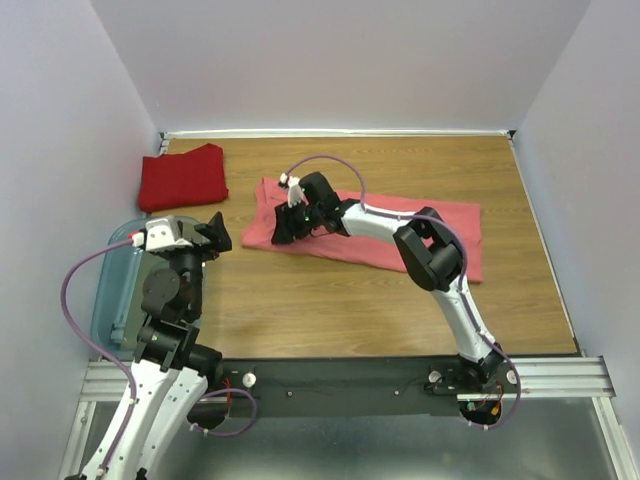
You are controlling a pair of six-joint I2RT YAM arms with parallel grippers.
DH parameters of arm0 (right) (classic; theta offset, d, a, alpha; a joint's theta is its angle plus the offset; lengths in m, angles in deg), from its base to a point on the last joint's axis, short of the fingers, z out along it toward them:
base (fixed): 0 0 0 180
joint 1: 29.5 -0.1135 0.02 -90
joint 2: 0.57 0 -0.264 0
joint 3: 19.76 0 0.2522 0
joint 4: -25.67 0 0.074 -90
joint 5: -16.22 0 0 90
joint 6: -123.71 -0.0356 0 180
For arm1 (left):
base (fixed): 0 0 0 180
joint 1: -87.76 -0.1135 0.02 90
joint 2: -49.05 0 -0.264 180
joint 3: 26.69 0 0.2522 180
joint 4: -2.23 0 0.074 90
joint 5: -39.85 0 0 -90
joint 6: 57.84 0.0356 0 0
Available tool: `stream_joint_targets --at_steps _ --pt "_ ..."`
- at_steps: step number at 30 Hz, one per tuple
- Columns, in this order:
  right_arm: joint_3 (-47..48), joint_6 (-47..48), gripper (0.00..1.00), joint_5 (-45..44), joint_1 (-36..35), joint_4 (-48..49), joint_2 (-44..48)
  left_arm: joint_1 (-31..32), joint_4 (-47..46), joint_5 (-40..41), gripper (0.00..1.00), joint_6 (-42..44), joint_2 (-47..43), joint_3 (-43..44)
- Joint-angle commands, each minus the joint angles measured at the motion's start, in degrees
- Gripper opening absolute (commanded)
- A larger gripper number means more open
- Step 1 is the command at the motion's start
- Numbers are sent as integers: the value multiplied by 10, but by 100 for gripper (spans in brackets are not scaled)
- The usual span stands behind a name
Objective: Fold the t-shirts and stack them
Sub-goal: Fold the tshirt
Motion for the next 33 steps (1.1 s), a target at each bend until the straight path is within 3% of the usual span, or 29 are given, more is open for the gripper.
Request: stream_joint_targets --at_steps 1,5,9,13,17,21,24,26,33 --pt "60 -46 60 -94 74 -22 -83 -2 -7 -20 97 16 30 4" --pt "154 -83 60 -123 154 -22 -134 -2 -8 -31 97 18 42 5" --pt "195 -87 61 -99 218 -22 -93 -2 -8 -27 97 21 50 5" --pt "105 -44 61 -120 229 -22 14 -2 -9 -26 97 22 53 5" --pt "-70 -39 61 -188 237 -24 183 -4 -6 -20 96 19 55 8" --pt "-290 -58 55 -254 265 -26 300 -5 0 -22 96 15 50 9" --pt "-393 -74 45 -286 302 -37 382 -4 1 -27 96 13 44 8" --pt "-425 -76 38 -301 315 -57 412 -4 1 -33 96 11 41 7" --pt "-481 -88 37 -321 379 -98 465 -5 1 -39 96 10 37 7"
